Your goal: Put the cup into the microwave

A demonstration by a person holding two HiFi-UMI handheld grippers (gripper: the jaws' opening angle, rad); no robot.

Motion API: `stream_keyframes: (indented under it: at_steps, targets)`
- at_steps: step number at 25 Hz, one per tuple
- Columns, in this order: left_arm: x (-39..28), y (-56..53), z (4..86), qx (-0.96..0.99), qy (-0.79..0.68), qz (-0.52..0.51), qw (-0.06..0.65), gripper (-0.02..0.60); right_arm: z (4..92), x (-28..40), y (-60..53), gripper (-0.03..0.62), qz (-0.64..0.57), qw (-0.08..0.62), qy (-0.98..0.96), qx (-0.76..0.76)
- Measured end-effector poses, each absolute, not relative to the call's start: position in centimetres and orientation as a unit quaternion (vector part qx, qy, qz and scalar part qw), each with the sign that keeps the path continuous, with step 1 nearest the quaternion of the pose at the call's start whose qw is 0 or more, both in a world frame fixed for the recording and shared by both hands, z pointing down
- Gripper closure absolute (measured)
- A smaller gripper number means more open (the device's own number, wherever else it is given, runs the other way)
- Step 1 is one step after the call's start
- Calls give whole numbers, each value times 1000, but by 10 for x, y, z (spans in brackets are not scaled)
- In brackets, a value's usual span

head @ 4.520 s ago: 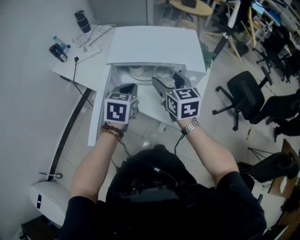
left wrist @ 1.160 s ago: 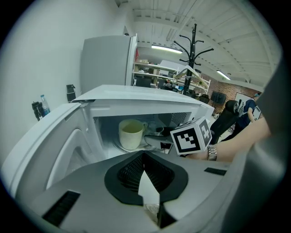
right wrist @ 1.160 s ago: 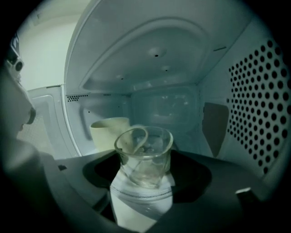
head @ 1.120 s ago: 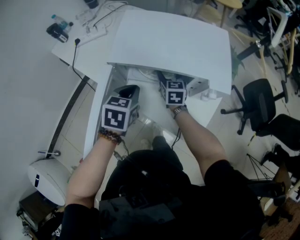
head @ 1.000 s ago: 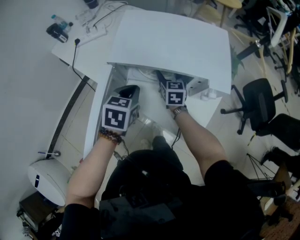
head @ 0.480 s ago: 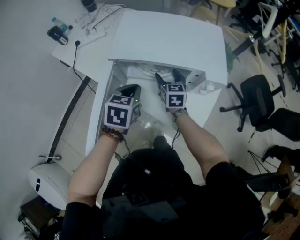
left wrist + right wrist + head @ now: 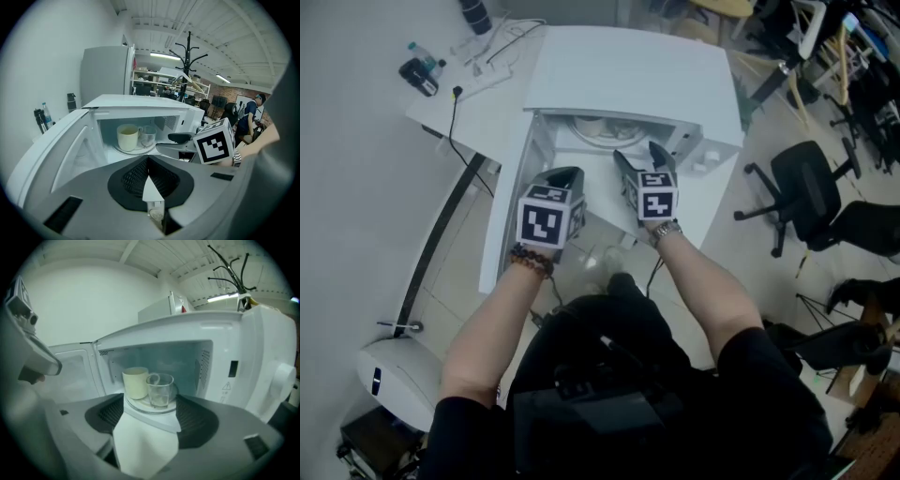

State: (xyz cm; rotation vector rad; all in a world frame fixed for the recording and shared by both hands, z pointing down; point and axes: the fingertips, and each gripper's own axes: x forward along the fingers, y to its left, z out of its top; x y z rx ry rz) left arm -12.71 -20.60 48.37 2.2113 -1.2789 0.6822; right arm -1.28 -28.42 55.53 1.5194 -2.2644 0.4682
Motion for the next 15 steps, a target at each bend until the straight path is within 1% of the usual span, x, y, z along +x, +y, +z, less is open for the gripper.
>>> stream_keyframes:
  at_steps: [5,15]
  targets:
    - [-122,-192,479,819,-463,236,243,580,533,-9,-257,247,152,180,-806,543]
    - [-112,-164,466,831,-462,211,229,580,494,-7,-204,269,136,169,-818,533]
